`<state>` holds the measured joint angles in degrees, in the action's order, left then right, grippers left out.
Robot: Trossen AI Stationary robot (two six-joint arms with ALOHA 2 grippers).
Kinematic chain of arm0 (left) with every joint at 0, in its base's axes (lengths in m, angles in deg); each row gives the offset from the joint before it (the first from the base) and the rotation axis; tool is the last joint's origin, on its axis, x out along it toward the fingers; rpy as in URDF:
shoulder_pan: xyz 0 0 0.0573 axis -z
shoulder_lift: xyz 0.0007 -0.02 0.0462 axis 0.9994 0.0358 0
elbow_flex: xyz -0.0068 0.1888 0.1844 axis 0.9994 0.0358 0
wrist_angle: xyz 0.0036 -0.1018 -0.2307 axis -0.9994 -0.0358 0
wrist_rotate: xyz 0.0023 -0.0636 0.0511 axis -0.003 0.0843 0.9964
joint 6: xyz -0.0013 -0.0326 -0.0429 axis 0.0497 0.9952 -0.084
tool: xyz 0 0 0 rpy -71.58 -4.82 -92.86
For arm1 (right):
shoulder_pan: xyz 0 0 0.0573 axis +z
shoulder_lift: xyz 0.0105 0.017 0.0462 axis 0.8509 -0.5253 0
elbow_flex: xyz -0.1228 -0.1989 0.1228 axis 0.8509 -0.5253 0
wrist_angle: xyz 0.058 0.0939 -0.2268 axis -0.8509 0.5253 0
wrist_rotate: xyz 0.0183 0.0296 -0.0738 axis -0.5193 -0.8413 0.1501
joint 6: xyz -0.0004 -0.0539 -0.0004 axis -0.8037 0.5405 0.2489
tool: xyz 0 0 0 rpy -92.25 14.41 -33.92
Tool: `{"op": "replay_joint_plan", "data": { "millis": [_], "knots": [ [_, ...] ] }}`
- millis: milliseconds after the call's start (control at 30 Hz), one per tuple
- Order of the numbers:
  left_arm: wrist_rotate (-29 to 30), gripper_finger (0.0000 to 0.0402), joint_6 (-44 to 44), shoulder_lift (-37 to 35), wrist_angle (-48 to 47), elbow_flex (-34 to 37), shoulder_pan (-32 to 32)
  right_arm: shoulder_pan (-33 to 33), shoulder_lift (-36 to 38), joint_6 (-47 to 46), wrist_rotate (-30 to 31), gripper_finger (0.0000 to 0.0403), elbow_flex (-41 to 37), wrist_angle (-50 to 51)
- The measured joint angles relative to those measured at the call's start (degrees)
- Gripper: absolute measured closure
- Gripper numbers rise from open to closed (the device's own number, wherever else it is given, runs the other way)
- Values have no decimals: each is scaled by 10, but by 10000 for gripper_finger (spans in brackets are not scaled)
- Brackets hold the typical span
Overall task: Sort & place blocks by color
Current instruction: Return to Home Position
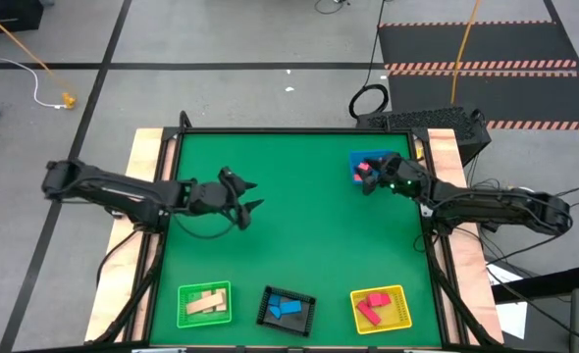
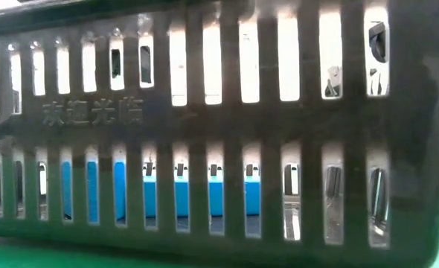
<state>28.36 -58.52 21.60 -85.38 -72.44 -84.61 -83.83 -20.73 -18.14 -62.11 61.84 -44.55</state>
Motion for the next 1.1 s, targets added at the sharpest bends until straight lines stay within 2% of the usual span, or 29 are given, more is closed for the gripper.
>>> {"op": "replay_joint_plan", "data": {
  "millis": [200, 367, 633, 867, 1000, 1100],
  "knots": [
    [-4, 149, -2, -97, -100, 0, 0, 0, 15, 4, -1, 144, 0, 34],
    [-3, 149, 38, -173, -215, 0, 0, 0, 19, -2, -1, 144, 0, 72],
    [44, 149, 97, -286, -319, 0, 22, 0, 19, -2, -1, 145, 0, 78],
    [71, 149, 111, -340, -328, 7, 64, 0, 18, -28, -1, 145, 0, 79],
    [94, 149, 131, -358, -313, 41, 83, 0, 18, -31, -1, 145, 0, 79],
    [101, 149, 137, -368, -254, 88, 93, 0, 18, -31, -1, 145, 0, 80]
  ]
}}
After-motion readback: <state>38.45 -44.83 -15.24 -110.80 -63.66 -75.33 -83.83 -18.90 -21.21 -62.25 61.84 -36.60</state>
